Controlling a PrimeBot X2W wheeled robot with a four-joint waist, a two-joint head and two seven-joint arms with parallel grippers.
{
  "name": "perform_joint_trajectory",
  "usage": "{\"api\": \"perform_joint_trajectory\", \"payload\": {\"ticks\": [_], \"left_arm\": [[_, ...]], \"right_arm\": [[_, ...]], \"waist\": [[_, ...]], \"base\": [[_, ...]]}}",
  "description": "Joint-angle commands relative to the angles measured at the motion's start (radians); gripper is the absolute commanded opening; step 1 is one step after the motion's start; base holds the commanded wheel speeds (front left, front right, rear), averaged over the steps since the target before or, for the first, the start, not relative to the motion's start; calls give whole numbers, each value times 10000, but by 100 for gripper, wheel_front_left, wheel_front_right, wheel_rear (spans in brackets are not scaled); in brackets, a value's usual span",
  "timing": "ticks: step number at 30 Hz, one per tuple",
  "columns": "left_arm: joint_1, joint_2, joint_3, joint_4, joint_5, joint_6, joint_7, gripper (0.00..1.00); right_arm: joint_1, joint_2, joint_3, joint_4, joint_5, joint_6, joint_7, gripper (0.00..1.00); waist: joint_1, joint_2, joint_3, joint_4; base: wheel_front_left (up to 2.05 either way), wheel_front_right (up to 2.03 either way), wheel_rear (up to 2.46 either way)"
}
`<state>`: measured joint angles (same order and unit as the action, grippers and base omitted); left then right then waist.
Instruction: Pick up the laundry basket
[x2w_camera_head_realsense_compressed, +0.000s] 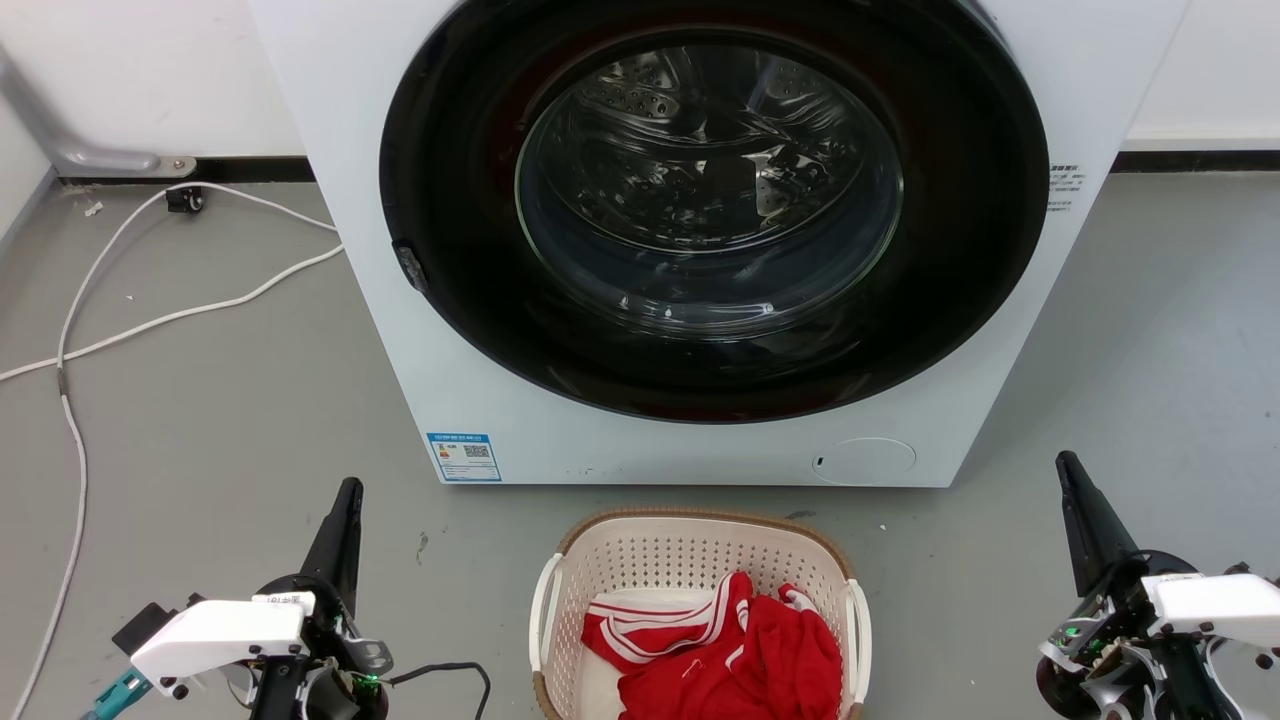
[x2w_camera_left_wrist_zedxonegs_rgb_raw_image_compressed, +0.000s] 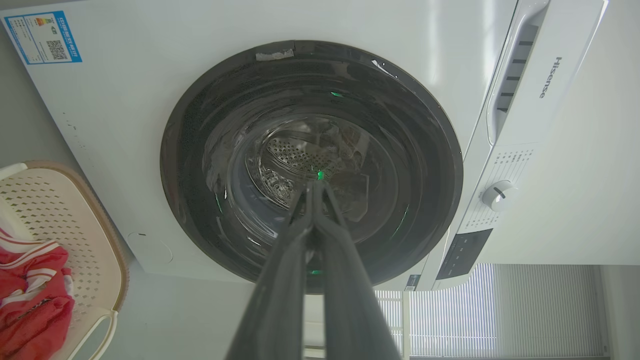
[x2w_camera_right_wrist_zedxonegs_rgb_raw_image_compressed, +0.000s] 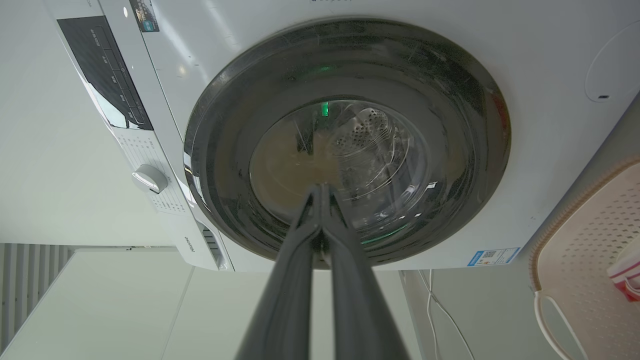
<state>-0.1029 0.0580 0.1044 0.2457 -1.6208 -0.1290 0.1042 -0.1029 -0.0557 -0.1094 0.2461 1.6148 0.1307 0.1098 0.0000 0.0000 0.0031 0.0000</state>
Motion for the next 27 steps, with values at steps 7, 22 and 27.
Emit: {"api": "perform_joint_trajectory", "payload": {"ticks": [7, 22, 27], "left_arm": [[-118, -13, 39, 15, 77, -33, 50, 0], [-12, -26, -372, -35, 80, 5, -264, 100], [-78, 21, -687, -97, 606, 2, -538, 100]], "right_arm": [[-129, 44, -19, 15, -70, 0, 21, 0], [133, 5, 131, -123, -201, 0, -275, 100], [190, -74, 256, -207, -633, 0, -554, 100]], "waist": [[0, 0, 0, 0], [0, 0, 9, 4], [0, 0, 9, 10]], "base": [[0, 0, 0], [0, 0, 0], [0, 0, 0]]}}
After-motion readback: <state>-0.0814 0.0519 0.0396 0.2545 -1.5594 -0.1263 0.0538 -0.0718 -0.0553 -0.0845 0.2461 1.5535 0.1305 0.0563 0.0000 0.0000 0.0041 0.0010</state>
